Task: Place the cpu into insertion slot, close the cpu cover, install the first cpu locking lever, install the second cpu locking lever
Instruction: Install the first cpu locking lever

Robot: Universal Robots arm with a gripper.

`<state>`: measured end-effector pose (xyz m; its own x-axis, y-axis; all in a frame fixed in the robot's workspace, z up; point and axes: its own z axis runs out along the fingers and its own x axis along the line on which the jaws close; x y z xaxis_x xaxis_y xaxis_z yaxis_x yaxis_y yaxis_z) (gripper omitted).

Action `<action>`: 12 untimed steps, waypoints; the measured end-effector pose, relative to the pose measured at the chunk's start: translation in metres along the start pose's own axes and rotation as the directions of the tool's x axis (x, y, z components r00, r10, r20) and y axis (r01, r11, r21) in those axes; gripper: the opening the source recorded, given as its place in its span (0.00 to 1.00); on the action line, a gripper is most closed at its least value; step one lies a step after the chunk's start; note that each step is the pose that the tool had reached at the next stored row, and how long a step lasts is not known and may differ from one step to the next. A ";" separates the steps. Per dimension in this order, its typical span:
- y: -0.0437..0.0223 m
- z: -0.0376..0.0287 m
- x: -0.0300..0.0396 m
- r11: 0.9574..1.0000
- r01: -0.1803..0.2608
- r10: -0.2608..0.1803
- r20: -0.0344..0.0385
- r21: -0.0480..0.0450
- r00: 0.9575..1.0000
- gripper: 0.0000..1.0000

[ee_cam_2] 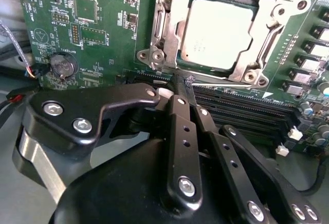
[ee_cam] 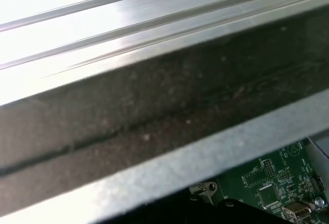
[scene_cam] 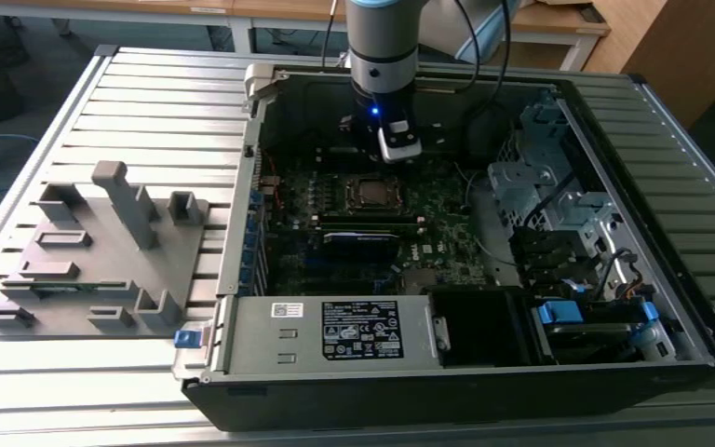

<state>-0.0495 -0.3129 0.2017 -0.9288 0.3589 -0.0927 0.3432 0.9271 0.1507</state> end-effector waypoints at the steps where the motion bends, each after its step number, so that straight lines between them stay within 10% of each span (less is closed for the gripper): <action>1: 0.0002 0.0000 0.0001 1.000 -0.004 0.004 0.001 0.000 1.000 0.10; 12: 0.0010 -0.0012 0.0010 1.000 -0.018 0.018 0.003 0.002 1.000 0.10</action>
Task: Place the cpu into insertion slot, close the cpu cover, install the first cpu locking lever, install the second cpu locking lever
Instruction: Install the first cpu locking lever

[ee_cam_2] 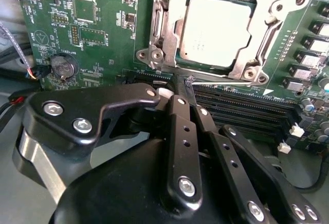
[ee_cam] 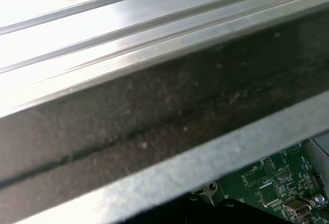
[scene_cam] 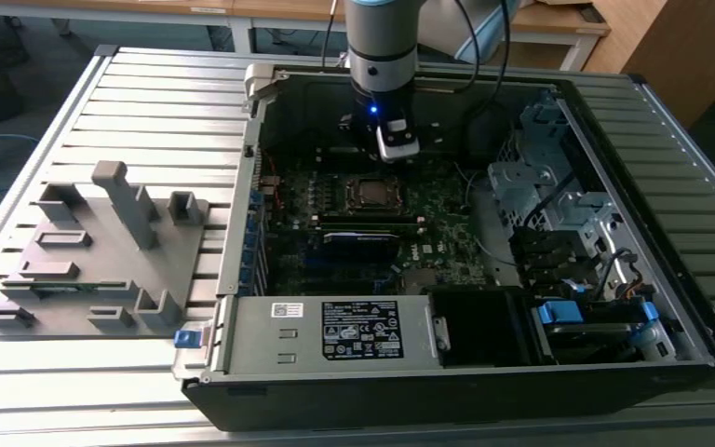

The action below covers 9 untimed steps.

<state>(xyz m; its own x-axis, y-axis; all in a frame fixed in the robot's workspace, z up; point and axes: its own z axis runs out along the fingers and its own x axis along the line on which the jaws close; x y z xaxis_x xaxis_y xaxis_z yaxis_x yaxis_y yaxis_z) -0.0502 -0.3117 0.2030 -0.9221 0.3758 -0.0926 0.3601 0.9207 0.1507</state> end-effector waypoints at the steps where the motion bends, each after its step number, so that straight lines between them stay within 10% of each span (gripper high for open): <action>1: 0.0001 -0.0005 0.0000 1.000 0.000 0.000 0.000 0.000 1.000 0.10; 9: -0.0001 -0.0007 0.0004 1.000 -0.003 0.003 -0.007 -0.018 1.000 0.10</action>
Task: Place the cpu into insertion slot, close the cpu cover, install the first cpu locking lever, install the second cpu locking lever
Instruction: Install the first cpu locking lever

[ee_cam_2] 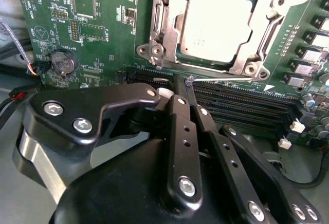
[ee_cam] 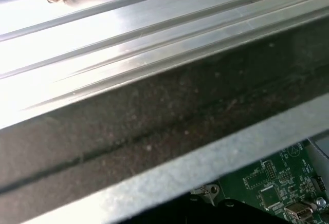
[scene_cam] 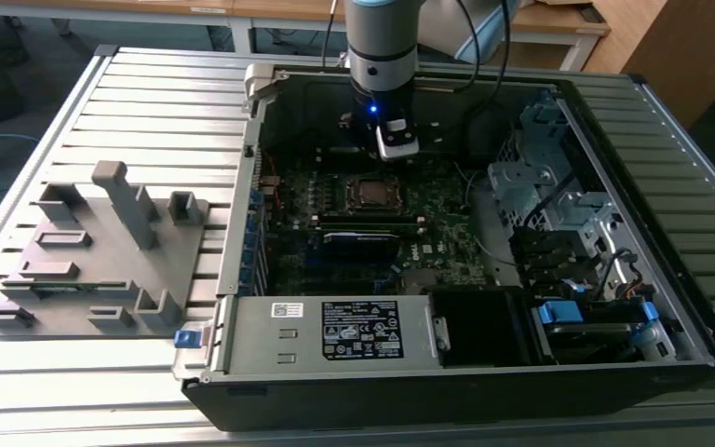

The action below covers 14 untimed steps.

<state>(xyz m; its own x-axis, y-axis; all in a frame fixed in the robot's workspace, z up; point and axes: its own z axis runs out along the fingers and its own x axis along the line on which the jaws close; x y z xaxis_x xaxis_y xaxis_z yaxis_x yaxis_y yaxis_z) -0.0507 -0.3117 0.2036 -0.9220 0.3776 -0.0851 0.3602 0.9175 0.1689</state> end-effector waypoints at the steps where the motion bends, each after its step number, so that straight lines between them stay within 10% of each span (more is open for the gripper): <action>1: 0.0000 0.0000 0.0000 1.000 0.000 0.000 -0.001 -0.002 1.000 0.10; 14: -0.0023 0.0018 0.0050 1.000 0.002 -0.001 0.016 -0.017 1.000 0.10</action>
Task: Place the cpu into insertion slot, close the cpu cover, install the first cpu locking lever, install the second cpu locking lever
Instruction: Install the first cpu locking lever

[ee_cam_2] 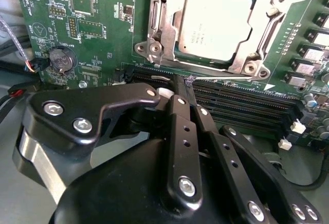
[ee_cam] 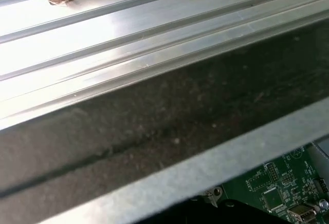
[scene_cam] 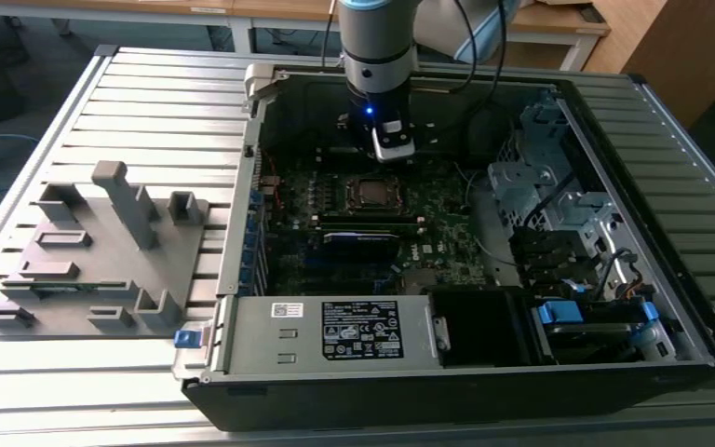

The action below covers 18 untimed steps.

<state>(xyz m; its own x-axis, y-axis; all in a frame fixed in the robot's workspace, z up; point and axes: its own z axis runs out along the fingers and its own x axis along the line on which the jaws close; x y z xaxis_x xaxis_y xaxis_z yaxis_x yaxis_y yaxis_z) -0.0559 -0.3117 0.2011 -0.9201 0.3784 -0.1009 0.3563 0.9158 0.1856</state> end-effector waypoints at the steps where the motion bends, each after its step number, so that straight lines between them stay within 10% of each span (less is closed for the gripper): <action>1: -0.0002 0.0004 0.0003 1.000 0.000 0.000 0.002 -0.002 1.000 0.10; 18: -0.0015 0.0018 0.0030 1.000 0.006 -0.005 0.021 -0.011 1.000 0.10</action>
<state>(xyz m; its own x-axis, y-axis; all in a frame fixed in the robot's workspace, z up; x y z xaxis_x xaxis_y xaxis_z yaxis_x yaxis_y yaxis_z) -0.0589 -0.3117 0.1988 -0.9183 0.3763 -0.1228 0.3493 0.9164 0.1955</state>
